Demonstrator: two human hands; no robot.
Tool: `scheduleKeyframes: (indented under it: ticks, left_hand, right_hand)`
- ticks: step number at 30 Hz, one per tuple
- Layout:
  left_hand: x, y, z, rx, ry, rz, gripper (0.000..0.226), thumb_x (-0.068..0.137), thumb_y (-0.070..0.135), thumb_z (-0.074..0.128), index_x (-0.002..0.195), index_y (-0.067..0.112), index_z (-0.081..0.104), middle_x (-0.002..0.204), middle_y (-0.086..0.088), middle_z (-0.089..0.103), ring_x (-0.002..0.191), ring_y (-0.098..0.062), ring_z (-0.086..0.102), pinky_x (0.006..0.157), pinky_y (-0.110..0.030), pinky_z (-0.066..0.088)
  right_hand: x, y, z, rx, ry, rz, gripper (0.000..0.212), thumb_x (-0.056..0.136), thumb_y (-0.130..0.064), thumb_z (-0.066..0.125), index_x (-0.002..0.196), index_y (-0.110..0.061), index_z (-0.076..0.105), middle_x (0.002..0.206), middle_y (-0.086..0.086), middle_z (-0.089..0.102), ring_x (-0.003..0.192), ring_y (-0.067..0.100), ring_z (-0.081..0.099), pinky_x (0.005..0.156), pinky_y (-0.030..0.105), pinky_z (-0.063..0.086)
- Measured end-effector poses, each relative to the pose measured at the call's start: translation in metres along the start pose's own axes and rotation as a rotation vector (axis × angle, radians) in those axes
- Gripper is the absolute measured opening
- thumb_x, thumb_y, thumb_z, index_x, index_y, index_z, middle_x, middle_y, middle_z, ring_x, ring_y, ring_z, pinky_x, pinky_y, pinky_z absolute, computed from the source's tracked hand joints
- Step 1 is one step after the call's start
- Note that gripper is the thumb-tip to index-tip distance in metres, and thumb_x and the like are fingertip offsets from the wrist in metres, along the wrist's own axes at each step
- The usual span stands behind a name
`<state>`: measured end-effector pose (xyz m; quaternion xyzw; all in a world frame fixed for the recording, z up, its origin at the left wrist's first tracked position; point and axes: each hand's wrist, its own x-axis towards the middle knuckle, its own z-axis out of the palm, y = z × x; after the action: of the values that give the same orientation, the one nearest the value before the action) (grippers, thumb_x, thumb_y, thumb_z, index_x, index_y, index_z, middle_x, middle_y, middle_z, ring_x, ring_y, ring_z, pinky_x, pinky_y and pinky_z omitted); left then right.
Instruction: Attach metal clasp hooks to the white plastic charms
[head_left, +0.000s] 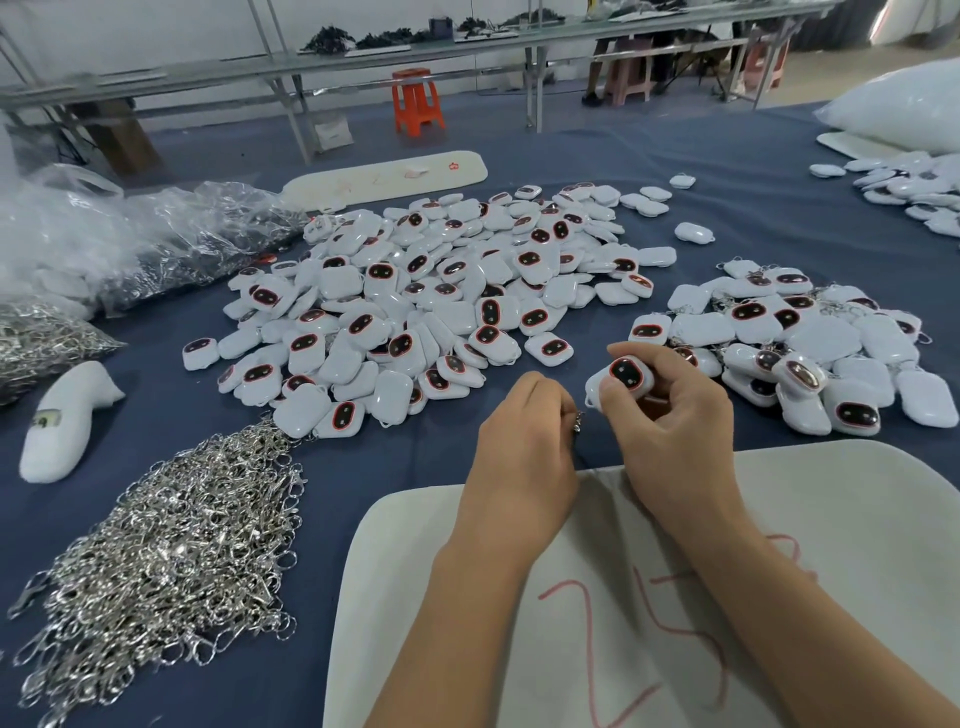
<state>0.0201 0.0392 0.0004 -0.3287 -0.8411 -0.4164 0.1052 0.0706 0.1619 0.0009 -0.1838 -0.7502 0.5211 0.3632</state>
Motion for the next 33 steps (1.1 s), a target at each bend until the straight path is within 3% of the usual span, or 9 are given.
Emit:
scheduleKeyframes:
  ticks: [4, 11, 17, 25, 28, 33]
  left_hand:
    - [-0.0007, -0.0002, -0.0005, 0.001, -0.021, 0.015, 0.019, 0.091, -0.006, 0.054, 0.084, 0.012, 0.055, 0.086, -0.001, 0.053, 0.075, -0.023, 0.049, 0.068, -0.046, 0.043]
    - [-0.0021, 0.003, 0.0011, 0.024, -0.031, -0.018, 0.022, 0.089, -0.007, 0.055, 0.083, 0.014, 0.053, 0.088, -0.001, 0.052, 0.076, -0.023, 0.048, 0.067, -0.042, 0.041]
    - [-0.0025, 0.0035, 0.0023, 0.074, -0.062, -0.085, 0.031, 0.086, -0.006, 0.055, 0.082, 0.023, 0.045, 0.088, 0.004, 0.047, 0.073, -0.016, 0.041, 0.062, -0.025, 0.024]
    - [-0.0037, 0.0039, 0.0043, 0.126, -0.064, -0.156, 0.03, 0.086, -0.003, 0.054, 0.08, 0.023, 0.041, 0.088, 0.003, 0.044, 0.071, -0.015, 0.038, 0.061, -0.026, 0.021]
    - [-0.0012, 0.0052, 0.002, 0.108, 0.045, -0.052, 0.021, 0.092, 0.0, 0.056, 0.083, 0.018, 0.05, 0.09, -0.001, 0.051, 0.078, -0.02, 0.044, 0.066, -0.029, 0.031]
    - [0.0013, -0.0002, 0.0022, -0.011, 0.199, 0.079, 0.014, 0.098, 0.004, 0.06, 0.085, 0.01, 0.061, 0.089, -0.001, 0.059, 0.084, -0.019, 0.05, 0.073, -0.03, 0.041]
  right_hand:
    - [-0.0006, -0.0001, 0.0012, -0.025, -0.034, 0.003, 0.018, 0.094, -0.013, 0.07, 0.108, -0.022, 0.075, 0.078, -0.011, 0.069, 0.067, 0.011, 0.063, 0.065, 0.021, 0.052]
    - [-0.0003, -0.0011, 0.0011, -0.036, -0.041, -0.004, 0.019, 0.093, -0.012, 0.072, 0.11, -0.021, 0.075, 0.082, -0.01, 0.073, 0.074, 0.008, 0.068, 0.071, 0.017, 0.054]
    - [-0.0023, -0.0003, 0.0026, -0.083, -0.046, -0.038, 0.021, 0.092, -0.01, 0.073, 0.108, -0.023, 0.075, 0.083, -0.014, 0.072, 0.076, 0.007, 0.067, 0.07, 0.015, 0.053]
    - [-0.0046, 0.0015, 0.0047, -0.139, -0.073, -0.113, 0.021, 0.091, -0.009, 0.074, 0.109, -0.02, 0.074, 0.081, -0.008, 0.071, 0.073, 0.013, 0.066, 0.071, 0.024, 0.054]
    - [-0.0008, 0.0056, 0.0024, 0.07, -0.095, 0.049, 0.018, 0.094, -0.01, 0.071, 0.105, -0.024, 0.074, 0.075, -0.006, 0.07, 0.063, 0.012, 0.064, 0.06, 0.025, 0.053]
    - [0.0018, 0.0072, 0.003, 0.459, -0.105, 0.29, 0.015, 0.099, -0.009, 0.068, 0.108, -0.019, 0.074, 0.062, -0.002, 0.061, 0.047, 0.009, 0.047, 0.041, 0.019, 0.036]
